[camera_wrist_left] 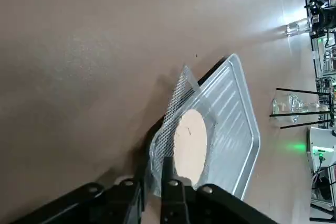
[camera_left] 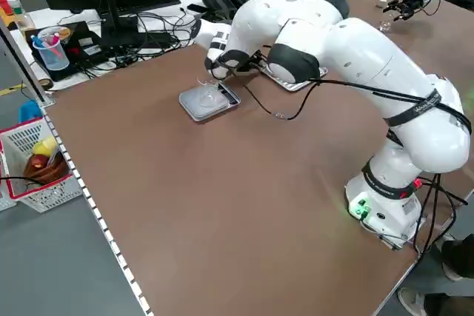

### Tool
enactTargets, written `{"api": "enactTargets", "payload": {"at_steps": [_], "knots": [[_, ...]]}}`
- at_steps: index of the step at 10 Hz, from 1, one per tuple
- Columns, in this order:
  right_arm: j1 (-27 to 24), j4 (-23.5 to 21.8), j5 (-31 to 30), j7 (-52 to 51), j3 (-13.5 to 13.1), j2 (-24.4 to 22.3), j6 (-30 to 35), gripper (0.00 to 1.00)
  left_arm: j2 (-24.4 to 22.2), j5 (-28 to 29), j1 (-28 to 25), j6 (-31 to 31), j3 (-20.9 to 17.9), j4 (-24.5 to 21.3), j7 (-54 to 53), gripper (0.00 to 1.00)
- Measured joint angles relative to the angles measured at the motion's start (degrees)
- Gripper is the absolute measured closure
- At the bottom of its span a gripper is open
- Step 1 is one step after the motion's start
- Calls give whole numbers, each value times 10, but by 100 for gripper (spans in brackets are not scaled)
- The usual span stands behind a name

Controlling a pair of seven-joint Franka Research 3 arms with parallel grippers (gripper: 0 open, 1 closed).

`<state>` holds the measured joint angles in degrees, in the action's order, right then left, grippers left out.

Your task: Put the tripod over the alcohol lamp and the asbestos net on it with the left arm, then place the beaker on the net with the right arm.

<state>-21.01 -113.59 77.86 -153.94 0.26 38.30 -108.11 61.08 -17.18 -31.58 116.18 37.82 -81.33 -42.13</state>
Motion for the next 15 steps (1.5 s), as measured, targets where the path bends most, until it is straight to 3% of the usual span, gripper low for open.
{"api": "enactTargets", "payload": {"at_steps": [1,6,12,15], "knots": [[0,0,1,0,2,0,-3,0,0,0,0,-1,0,0,0,95],[-1,2,3,-11,9,8,-11,0,0,-12,1,-54,1,1,1,98],[-8,2,2,-28,9,11,-8,0,0,-155,14,-125,5,10,1,98],[-9,-3,1,-29,11,12,-4,0,-2,-184,23,-147,16,12,6,98]]}}
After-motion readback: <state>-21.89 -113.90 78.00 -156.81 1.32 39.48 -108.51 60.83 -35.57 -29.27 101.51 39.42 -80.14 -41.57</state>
